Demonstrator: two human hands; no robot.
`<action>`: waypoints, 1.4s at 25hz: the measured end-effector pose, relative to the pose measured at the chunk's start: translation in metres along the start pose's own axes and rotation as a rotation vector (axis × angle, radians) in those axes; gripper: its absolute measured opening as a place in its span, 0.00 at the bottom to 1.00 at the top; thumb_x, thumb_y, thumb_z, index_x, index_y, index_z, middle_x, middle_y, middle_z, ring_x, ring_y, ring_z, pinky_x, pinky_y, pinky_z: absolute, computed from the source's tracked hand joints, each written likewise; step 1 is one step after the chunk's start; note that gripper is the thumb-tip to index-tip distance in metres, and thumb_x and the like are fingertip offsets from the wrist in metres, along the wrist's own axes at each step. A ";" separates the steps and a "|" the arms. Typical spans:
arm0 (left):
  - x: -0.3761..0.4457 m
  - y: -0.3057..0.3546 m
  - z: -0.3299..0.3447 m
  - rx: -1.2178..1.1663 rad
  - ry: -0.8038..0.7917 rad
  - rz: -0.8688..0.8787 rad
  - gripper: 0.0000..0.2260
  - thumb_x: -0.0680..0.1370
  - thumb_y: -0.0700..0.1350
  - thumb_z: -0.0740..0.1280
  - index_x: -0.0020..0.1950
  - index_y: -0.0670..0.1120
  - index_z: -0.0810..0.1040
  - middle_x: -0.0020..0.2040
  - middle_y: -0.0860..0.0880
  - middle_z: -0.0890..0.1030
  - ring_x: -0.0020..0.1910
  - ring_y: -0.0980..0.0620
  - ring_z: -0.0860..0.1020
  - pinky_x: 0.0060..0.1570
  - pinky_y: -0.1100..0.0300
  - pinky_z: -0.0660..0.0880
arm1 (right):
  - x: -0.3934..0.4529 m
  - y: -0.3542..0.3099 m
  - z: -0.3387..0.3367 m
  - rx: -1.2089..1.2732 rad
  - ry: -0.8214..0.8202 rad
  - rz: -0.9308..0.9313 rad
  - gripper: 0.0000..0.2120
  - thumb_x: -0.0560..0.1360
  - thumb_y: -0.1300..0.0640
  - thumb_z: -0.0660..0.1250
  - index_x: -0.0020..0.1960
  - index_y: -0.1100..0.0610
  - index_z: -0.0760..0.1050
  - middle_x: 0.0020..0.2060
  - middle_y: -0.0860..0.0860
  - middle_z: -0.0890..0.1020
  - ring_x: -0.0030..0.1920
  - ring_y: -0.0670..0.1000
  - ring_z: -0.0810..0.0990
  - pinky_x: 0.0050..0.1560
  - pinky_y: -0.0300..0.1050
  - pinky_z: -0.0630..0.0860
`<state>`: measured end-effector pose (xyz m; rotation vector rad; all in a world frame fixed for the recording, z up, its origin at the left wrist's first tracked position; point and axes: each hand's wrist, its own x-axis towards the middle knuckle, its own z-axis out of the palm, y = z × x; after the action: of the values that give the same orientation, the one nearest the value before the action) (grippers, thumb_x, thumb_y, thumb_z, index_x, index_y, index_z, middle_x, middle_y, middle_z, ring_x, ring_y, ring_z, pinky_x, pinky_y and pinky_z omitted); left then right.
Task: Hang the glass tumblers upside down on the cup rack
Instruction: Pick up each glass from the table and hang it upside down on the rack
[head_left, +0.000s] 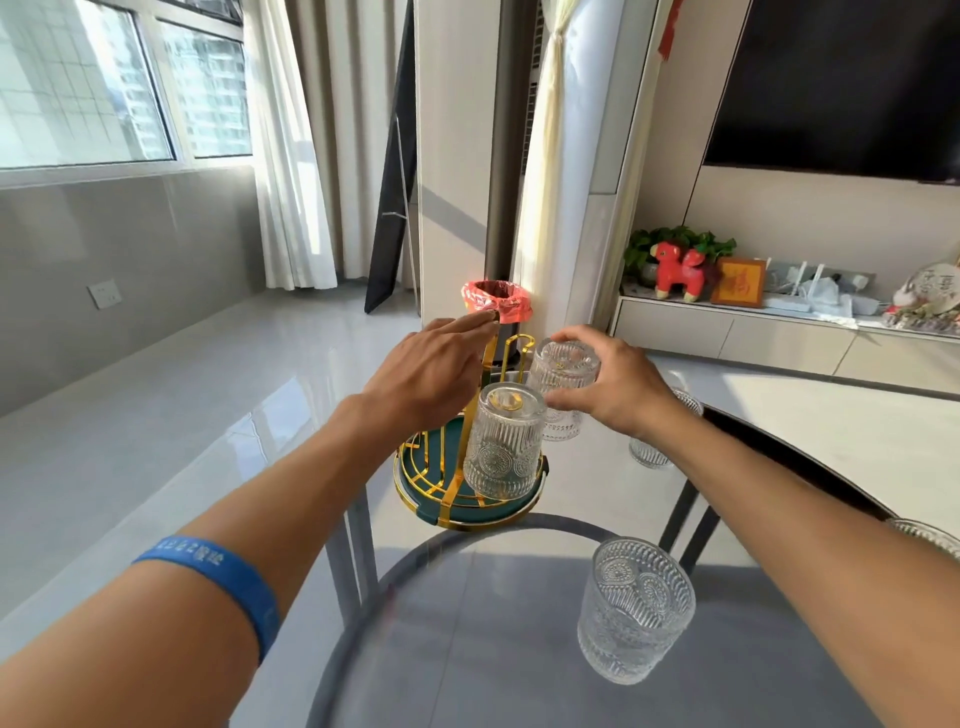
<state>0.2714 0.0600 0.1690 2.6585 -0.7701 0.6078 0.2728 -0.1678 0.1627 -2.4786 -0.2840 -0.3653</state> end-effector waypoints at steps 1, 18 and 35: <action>-0.001 0.000 0.000 -0.006 0.002 -0.001 0.22 0.81 0.42 0.53 0.75 0.45 0.68 0.77 0.49 0.66 0.73 0.46 0.67 0.68 0.46 0.69 | 0.001 0.001 0.006 -0.031 -0.034 0.004 0.31 0.62 0.48 0.79 0.61 0.42 0.72 0.58 0.52 0.80 0.53 0.54 0.77 0.47 0.46 0.72; -0.079 0.055 0.026 -0.469 0.281 -0.269 0.23 0.83 0.50 0.57 0.79 0.53 0.59 0.78 0.50 0.63 0.77 0.52 0.60 0.74 0.54 0.57 | -0.105 0.003 -0.009 -0.063 -0.001 0.101 0.18 0.73 0.46 0.68 0.61 0.50 0.75 0.61 0.50 0.79 0.58 0.55 0.78 0.53 0.47 0.72; -0.161 0.133 0.044 -0.690 -0.318 -0.406 0.33 0.72 0.44 0.73 0.74 0.54 0.65 0.64 0.52 0.77 0.59 0.54 0.76 0.58 0.56 0.77 | -0.206 0.014 0.016 0.267 -0.126 0.491 0.43 0.51 0.49 0.82 0.62 0.53 0.68 0.55 0.51 0.80 0.53 0.52 0.78 0.55 0.48 0.75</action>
<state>0.0866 0.0042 0.0767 2.1682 -0.3858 -0.1735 0.0865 -0.1931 0.0758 -2.2133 0.2146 0.0338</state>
